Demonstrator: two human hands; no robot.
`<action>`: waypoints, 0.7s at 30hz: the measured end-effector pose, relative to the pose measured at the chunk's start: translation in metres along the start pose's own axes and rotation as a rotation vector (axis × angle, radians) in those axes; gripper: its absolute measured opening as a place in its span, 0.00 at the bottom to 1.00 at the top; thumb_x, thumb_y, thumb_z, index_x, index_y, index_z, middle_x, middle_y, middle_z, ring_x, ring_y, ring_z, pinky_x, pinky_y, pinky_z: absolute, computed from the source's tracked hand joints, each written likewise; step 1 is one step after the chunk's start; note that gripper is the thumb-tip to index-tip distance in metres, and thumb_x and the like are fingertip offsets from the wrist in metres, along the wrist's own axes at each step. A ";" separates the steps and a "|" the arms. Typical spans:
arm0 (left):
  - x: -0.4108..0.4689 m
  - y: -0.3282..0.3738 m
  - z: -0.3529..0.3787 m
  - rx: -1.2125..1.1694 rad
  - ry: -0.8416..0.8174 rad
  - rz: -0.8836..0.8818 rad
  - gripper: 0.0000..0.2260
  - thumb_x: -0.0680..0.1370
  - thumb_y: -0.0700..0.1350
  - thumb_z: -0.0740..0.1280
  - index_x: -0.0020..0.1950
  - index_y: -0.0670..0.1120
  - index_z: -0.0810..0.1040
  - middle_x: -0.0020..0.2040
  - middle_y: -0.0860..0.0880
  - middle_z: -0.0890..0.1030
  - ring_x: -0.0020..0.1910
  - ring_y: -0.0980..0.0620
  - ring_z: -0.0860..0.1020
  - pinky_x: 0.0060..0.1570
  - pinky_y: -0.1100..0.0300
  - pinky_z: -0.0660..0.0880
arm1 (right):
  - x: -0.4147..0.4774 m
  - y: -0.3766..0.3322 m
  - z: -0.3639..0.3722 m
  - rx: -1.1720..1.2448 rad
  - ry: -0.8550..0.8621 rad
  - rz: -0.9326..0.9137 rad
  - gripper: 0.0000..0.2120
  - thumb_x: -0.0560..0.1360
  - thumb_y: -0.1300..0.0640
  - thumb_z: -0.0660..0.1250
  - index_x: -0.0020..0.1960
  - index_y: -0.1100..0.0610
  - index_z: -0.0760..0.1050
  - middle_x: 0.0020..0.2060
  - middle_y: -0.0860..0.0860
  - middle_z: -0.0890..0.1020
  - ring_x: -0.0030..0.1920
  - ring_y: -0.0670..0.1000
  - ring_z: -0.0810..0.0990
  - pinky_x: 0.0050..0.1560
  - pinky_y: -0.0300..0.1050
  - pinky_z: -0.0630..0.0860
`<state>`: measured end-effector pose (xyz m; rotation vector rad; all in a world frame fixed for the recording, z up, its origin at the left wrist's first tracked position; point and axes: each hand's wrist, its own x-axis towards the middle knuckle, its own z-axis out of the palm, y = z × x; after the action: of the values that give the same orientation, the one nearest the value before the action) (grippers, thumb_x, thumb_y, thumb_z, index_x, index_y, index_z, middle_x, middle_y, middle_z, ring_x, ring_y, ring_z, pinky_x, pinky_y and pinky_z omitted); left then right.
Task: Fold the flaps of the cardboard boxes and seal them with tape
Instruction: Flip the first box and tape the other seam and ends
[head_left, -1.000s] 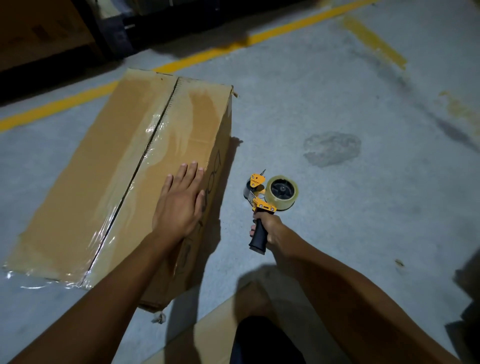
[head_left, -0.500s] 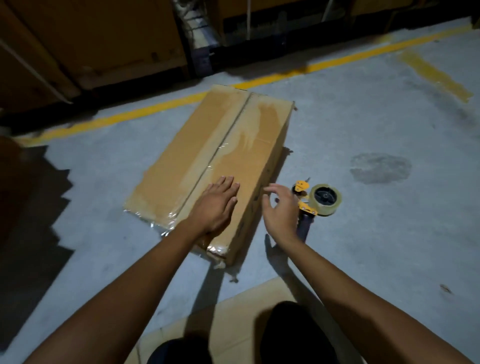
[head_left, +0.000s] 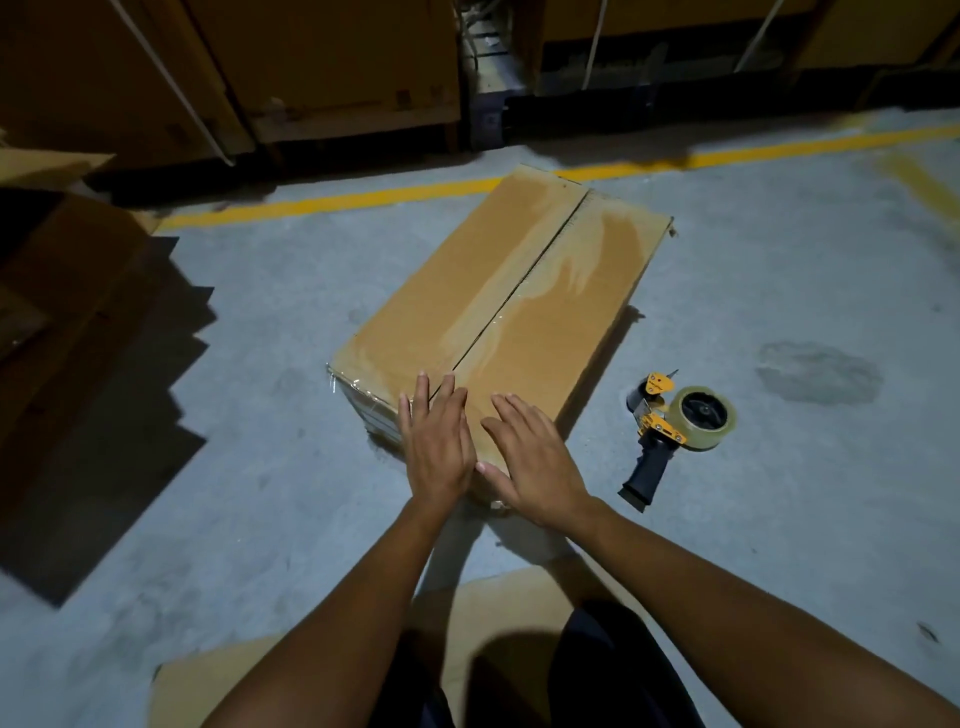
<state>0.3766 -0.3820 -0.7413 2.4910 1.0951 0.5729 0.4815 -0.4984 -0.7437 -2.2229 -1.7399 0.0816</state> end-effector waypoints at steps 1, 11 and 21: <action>0.001 -0.001 0.001 -0.013 0.009 0.002 0.20 0.80 0.46 0.53 0.65 0.45 0.78 0.72 0.47 0.74 0.76 0.44 0.63 0.75 0.42 0.55 | 0.000 0.001 0.000 -0.018 -0.004 -0.015 0.27 0.81 0.39 0.56 0.70 0.57 0.72 0.76 0.58 0.67 0.78 0.58 0.61 0.77 0.55 0.57; 0.002 -0.014 0.004 0.055 -0.024 0.147 0.22 0.79 0.50 0.53 0.68 0.45 0.78 0.72 0.46 0.74 0.75 0.45 0.65 0.71 0.44 0.62 | 0.005 0.000 0.003 -0.265 -0.073 -0.107 0.29 0.79 0.40 0.54 0.70 0.60 0.71 0.73 0.64 0.71 0.74 0.65 0.67 0.72 0.64 0.67; 0.001 -0.007 -0.018 0.232 -0.234 0.142 0.28 0.81 0.55 0.42 0.78 0.49 0.66 0.79 0.49 0.63 0.80 0.48 0.55 0.77 0.47 0.54 | 0.010 -0.009 -0.026 -0.262 -0.352 -0.056 0.48 0.71 0.36 0.72 0.80 0.55 0.54 0.81 0.59 0.54 0.80 0.62 0.51 0.79 0.59 0.51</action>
<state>0.3641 -0.3739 -0.7290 2.7657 0.9477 0.1914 0.4813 -0.4925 -0.7154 -2.4602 -2.1013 0.2593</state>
